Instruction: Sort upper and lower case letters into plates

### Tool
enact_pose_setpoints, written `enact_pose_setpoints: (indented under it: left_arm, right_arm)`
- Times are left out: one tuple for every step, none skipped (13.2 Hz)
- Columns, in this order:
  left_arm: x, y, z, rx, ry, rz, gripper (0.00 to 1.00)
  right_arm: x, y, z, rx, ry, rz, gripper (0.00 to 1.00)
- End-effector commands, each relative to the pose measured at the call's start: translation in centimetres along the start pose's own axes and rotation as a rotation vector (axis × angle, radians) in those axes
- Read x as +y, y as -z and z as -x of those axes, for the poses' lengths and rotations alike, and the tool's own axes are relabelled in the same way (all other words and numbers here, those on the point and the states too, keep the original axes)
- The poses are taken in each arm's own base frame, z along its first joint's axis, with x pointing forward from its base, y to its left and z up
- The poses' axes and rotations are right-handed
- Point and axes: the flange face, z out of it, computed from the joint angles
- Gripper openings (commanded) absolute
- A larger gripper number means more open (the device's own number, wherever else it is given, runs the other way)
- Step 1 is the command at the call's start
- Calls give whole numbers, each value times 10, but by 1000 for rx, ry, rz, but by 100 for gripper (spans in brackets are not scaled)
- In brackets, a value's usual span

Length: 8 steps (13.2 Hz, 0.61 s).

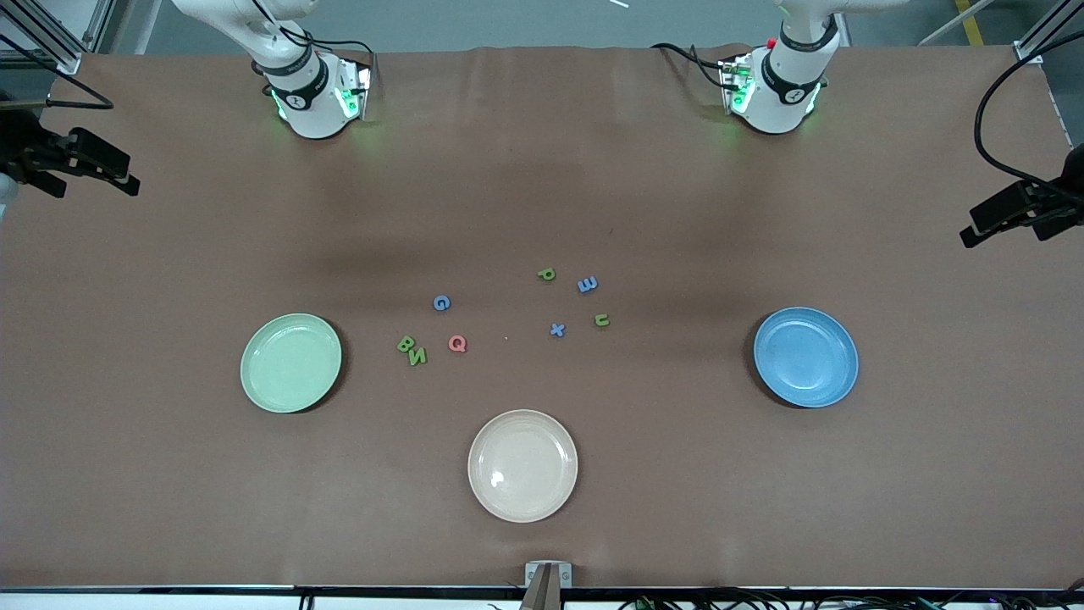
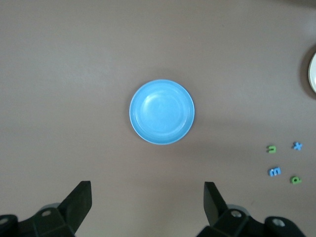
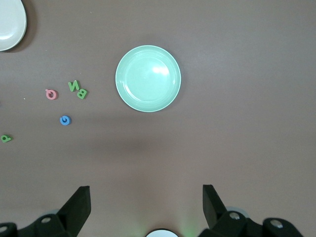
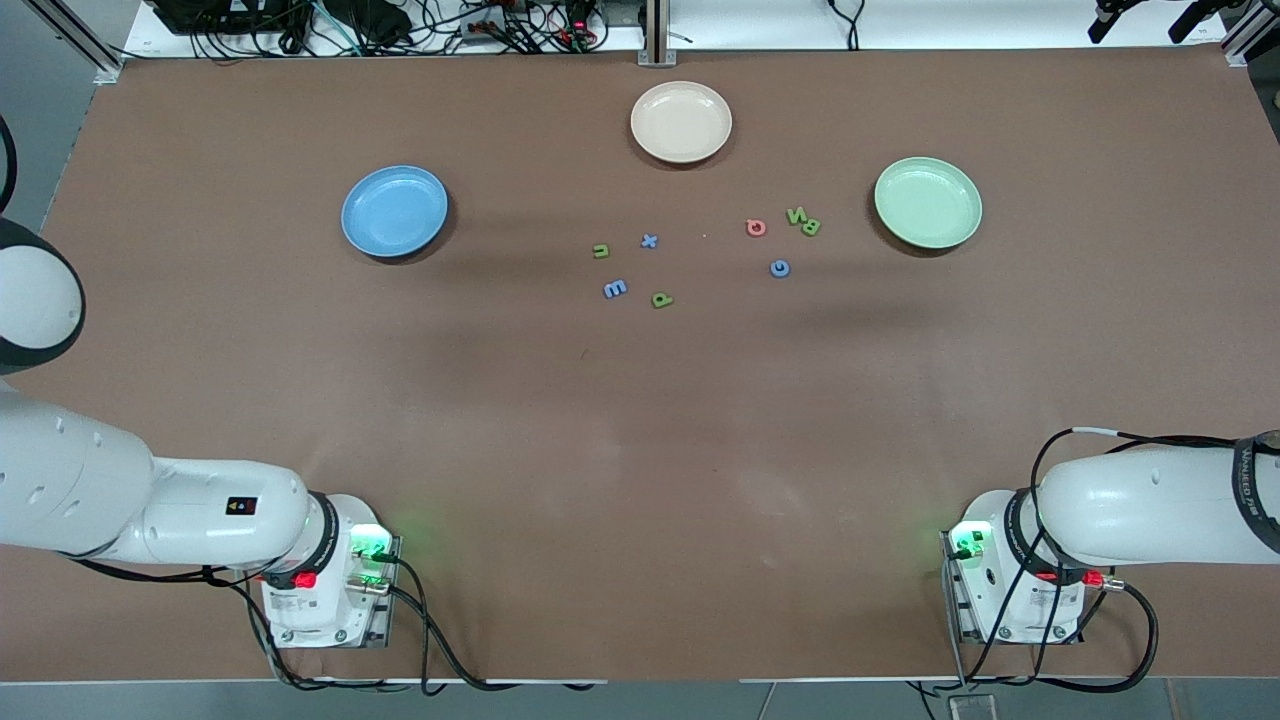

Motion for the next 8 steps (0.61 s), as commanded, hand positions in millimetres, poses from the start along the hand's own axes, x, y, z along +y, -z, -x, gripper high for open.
enact_pose_setpoints:
  left_arm:
    - [35, -20, -1, -58, -17, -13, 100]
    - [56, -34, -2, -83, -16, -16, 100]
    - [82, -49, -3, -106, 6, -20, 100]
    - [108, -69, -4, -134, 41, -31, 100]
    - [133, -89, -5, -158, 74, -40, 100]
    - [155, -109, -5, -168, 104, -53, 100]
    - [182, -130, -3, -175, 123, -77, 100]
    - [207, -151, 0, -169, 153, -117, 100]
  right_arm:
    - [2, 1, 9, -2, -11, -14, 100]
    - [2, 0, 10, -10, -11, -14, 100]
    - [3, 0, 10, -11, -12, -15, 100]
    - [3, 0, 10, -11, -12, -13, 100]
    - [3, 0, 10, -11, -12, -15, 100]
    - [3, 0, 10, -11, -12, -15, 100]
    - [3, 0, 10, -13, -12, -15, 100]
    - [4, -1, 10, -16, -14, -13, 100]
